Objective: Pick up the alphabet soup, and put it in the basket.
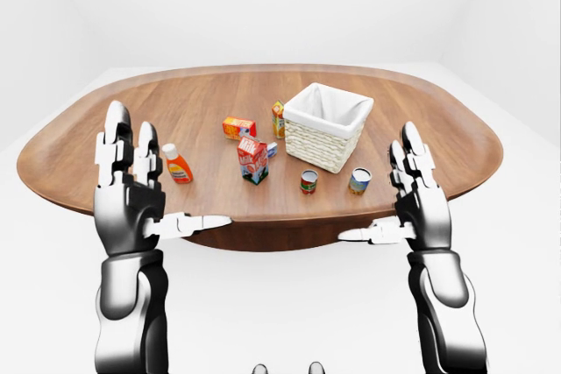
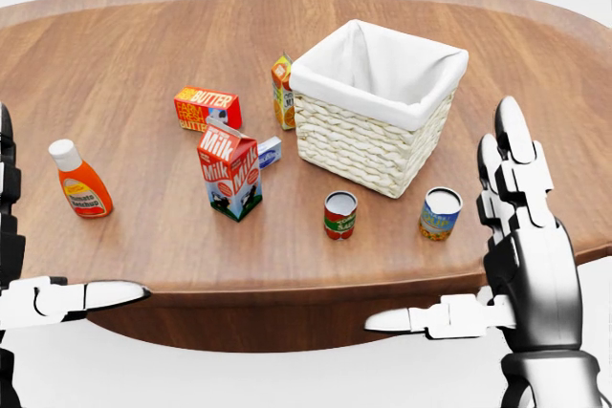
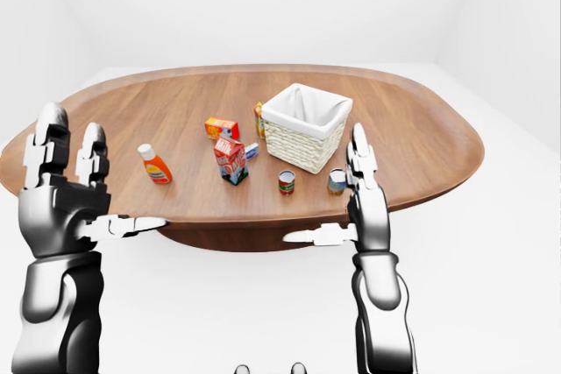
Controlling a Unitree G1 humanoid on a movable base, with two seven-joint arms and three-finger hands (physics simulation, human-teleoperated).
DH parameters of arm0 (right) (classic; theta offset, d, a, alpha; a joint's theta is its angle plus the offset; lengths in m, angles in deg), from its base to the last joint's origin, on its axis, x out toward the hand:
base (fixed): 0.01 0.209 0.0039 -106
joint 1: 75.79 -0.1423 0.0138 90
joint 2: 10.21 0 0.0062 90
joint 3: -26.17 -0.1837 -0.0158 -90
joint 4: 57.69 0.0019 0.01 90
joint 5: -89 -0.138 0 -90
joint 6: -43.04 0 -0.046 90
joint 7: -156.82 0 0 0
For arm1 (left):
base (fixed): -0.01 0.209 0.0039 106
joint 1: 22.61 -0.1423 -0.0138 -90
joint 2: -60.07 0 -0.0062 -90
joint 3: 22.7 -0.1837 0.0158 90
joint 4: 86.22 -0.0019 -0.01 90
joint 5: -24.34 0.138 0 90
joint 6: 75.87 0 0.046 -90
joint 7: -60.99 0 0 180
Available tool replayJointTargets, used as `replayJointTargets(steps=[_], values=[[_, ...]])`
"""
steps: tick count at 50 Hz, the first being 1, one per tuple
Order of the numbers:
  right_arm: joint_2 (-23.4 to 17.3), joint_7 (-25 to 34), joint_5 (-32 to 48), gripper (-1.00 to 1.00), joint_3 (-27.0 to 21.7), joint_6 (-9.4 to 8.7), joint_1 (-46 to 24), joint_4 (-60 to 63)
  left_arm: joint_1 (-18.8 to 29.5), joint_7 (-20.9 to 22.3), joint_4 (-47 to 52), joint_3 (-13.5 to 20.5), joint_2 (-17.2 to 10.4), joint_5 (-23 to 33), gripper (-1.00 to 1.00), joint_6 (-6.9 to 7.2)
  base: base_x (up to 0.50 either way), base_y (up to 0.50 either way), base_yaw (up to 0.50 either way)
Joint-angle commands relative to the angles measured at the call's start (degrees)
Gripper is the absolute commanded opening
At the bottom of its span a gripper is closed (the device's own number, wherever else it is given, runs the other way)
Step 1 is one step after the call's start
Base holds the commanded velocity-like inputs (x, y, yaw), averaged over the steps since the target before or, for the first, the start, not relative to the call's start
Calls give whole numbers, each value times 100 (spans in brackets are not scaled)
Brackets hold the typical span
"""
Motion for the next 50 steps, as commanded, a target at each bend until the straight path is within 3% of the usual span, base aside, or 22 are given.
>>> replayJointTargets(steps=[1,32,50], values=[[-4,34,41,100,-17,0,32,246,20,-6,193,82,-9,-66,100,0,0,-48,0],[-11,53,99,100,-4,0,38,220,20,17,170,64,-8,-38,100,0,0,-49,0],[-15,114,238,100,42,0,80,148,3,35,116,52,-2,-9,100,0,1,-1,0]])
